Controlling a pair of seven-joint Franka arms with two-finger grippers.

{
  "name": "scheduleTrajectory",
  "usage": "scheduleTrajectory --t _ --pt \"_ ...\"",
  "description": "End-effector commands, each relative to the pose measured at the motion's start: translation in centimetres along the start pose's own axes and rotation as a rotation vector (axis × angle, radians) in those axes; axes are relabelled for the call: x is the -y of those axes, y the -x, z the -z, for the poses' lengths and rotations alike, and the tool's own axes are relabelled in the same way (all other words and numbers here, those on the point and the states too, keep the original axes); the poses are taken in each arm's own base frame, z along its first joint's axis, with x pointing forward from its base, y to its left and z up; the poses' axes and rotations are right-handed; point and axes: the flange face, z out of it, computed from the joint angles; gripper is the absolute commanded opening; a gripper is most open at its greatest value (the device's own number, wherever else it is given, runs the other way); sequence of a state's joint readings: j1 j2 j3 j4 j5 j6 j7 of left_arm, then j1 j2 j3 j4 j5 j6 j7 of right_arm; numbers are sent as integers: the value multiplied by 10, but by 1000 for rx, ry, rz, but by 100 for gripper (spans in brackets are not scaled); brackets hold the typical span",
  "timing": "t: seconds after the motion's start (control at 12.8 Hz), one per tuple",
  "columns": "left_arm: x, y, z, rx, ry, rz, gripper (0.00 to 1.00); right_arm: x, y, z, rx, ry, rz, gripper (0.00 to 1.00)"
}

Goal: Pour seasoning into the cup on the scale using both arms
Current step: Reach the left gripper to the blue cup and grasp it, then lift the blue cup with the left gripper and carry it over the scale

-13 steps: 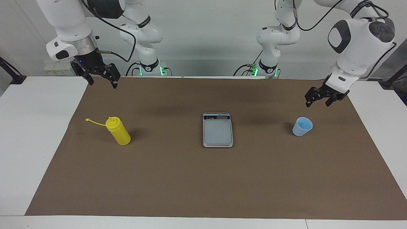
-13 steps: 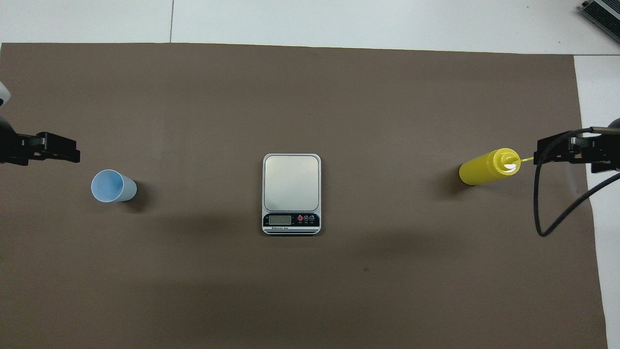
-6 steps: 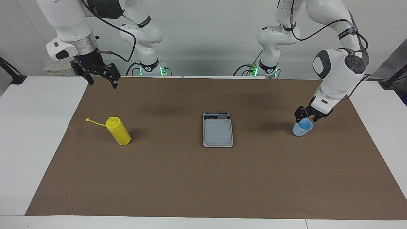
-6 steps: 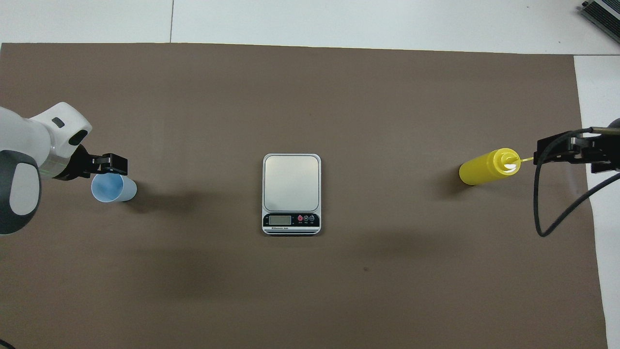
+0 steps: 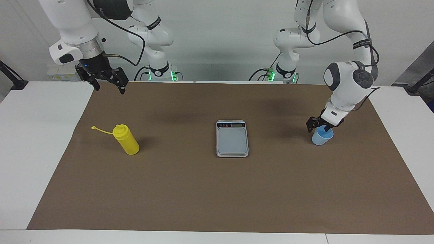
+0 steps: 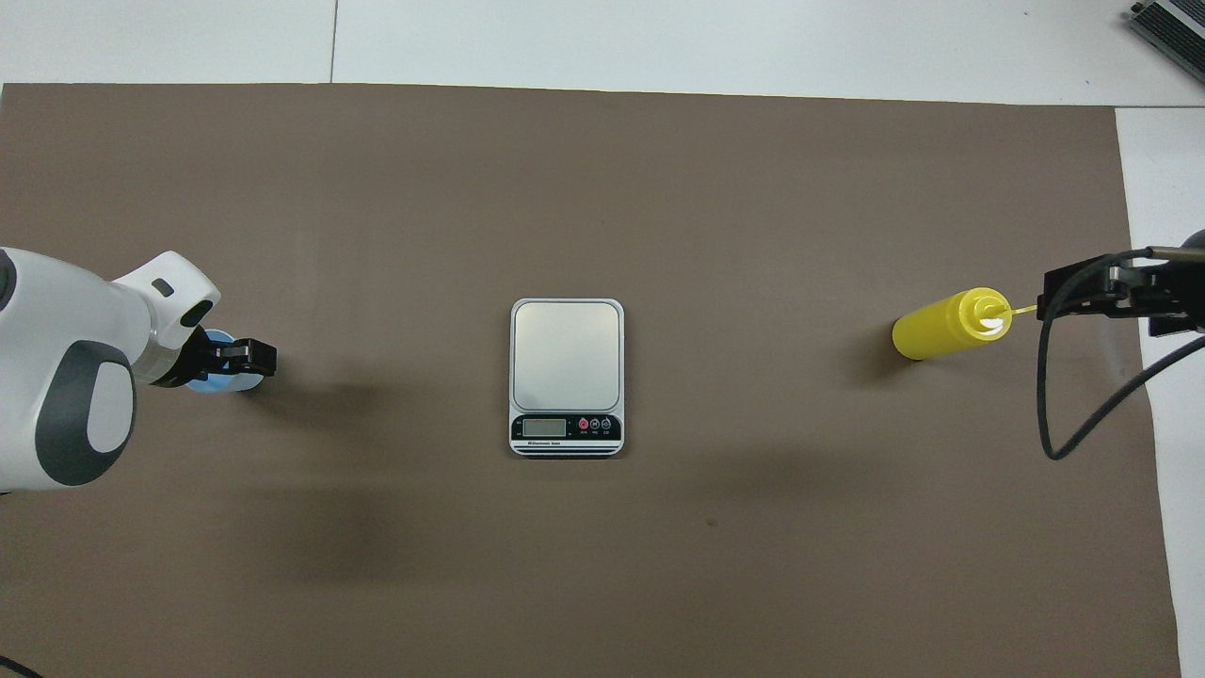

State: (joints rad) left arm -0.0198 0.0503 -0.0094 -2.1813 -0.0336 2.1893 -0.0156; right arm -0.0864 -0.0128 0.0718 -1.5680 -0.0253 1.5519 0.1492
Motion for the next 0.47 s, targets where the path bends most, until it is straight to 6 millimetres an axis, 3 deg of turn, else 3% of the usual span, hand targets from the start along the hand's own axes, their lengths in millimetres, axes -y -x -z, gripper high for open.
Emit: scheduleTrajectory --t 0.0,0.23,0.39 --pt "-2 11 4 -25 9 9 83 -2 4 1 2 -13 -15 100" --pt "-2 12 3 -20 9 14 62 -2 4 0 4 -13 -15 100" --pt "1 13 1 -15 10 21 36 -2 4 0 4 -13 -15 100"
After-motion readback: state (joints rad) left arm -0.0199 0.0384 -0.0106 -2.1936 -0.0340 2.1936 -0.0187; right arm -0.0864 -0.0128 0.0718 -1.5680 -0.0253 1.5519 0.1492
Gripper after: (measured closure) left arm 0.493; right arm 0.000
